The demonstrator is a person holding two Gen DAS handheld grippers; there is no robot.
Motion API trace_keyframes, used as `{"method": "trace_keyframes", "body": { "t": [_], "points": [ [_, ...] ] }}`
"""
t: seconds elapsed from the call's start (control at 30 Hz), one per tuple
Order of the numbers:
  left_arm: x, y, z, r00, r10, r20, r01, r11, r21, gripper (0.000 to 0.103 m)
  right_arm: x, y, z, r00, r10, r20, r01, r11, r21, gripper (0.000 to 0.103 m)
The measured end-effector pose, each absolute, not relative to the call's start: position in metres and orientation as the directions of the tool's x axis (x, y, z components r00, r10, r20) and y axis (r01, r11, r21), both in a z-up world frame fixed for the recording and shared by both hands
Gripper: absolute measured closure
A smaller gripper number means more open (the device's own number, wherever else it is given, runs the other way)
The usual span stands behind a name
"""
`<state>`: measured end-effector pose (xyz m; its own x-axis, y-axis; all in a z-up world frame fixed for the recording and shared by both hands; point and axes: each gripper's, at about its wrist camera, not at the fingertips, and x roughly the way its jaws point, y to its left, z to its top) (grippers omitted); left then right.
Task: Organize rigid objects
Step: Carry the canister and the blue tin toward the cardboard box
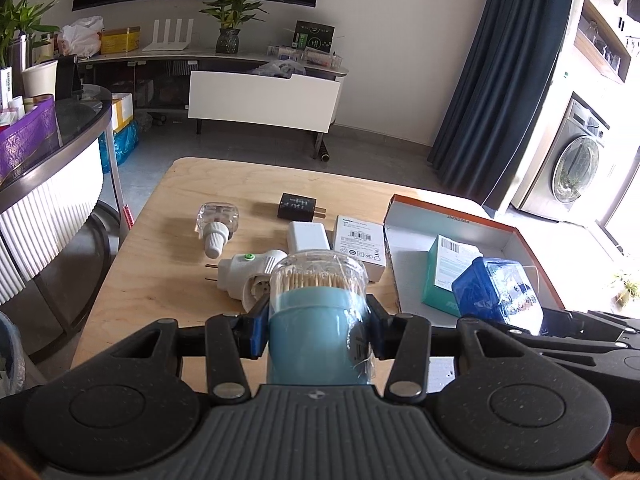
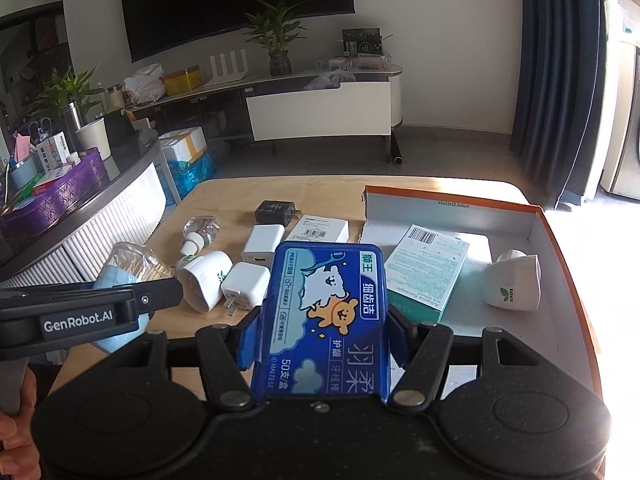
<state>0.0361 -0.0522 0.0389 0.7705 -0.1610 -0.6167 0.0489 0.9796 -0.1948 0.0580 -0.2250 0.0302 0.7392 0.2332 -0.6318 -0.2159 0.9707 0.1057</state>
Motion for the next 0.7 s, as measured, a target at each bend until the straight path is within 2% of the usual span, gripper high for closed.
{"method": "trace_keyframes", "body": {
  "t": [0.7],
  "points": [
    [0.032,-0.092,0.044,0.757,-0.232,-0.61,0.147,0.971,-0.186,0.056,0.04,-0.266,0.04,0.774,0.16,-0.612,-0.13,0.987,0.094,0.029]
  ]
}}
